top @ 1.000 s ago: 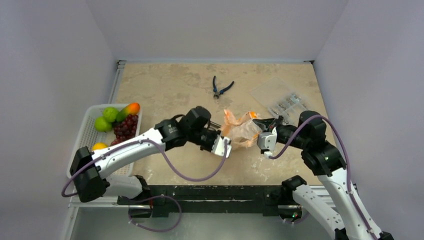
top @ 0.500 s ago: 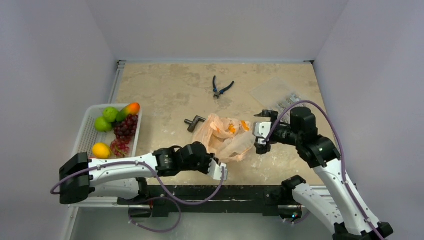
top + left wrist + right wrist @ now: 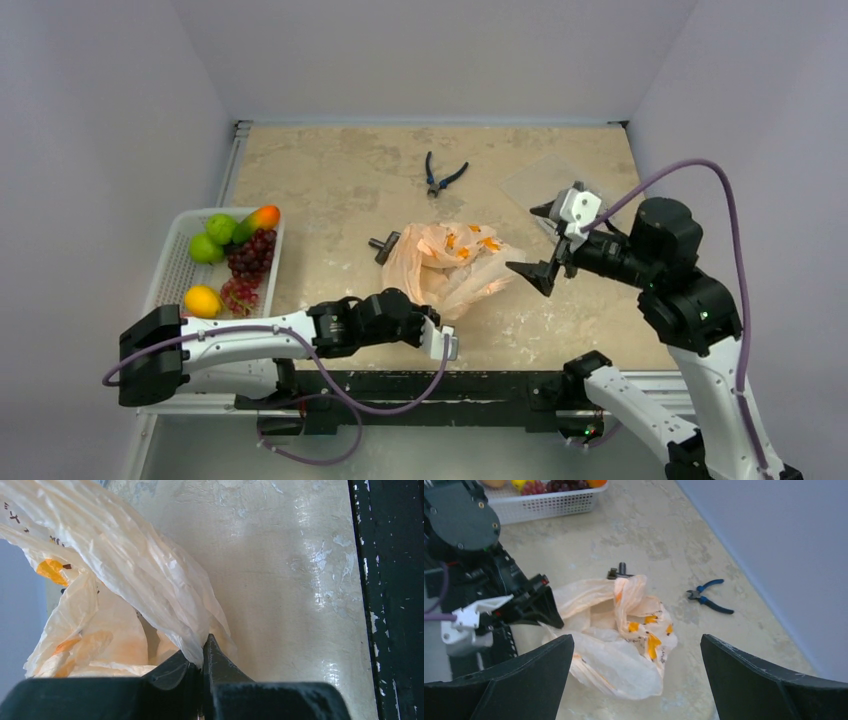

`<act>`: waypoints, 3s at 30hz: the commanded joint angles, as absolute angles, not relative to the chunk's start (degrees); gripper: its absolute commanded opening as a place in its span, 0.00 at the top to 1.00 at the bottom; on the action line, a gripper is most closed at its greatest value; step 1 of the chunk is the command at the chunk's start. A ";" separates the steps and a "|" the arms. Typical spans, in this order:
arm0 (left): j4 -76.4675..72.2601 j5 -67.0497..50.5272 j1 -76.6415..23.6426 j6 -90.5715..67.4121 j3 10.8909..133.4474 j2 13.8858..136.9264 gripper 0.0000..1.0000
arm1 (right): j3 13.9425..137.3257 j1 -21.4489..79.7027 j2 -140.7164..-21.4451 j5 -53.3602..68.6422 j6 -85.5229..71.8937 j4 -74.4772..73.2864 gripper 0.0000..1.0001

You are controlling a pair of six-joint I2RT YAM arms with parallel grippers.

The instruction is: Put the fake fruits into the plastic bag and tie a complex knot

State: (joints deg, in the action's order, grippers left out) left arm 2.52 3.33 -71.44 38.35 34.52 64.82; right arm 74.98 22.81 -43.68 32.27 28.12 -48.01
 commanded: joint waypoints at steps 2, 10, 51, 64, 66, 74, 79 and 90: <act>-2.29 4.00 -72.75 40.62 34.29 64.99 0.95 | 76.53 22.75 -52.27 36.99 8.93 -41.71 0.01; -3.23 5.65 -72.82 40.18 36.48 65.50 0.92 | 64.43 23.06 -62.35 25.82 19.99 -45.07 0.01; -8.52 7.91 -72.77 44.70 34.83 66.43 0.75 | 71.71 21.27 -75.61 33.49 29.86 -55.64 1.00; 21.28 -6.70 -64.90 27.50 49.59 51.44 0.01 | 72.24 21.20 -70.00 28.95 26.30 -52.41 1.00; 23.91 -9.67 -63.17 28.20 49.52 46.85 0.00 | 72.92 21.25 -70.01 28.77 26.00 -52.06 1.00; 24.03 -12.13 -61.38 38.10 51.26 53.28 0.01 | 71.31 21.17 -72.99 27.45 24.89 -53.58 0.86; 29.14 -13.89 -61.44 53.66 62.26 67.66 0.07 | 71.03 19.90 -75.54 25.64 25.17 -58.03 0.43; 31.35 -12.32 -61.52 68.05 77.17 92.16 0.00 | 71.91 3.99 -78.86 29.12 30.47 -64.12 0.24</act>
State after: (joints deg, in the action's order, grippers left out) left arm 30.37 -12.05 -61.60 60.95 72.53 85.65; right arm 70.15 5.87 -79.22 26.61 27.20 -60.20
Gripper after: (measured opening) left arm 0.997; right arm 0.715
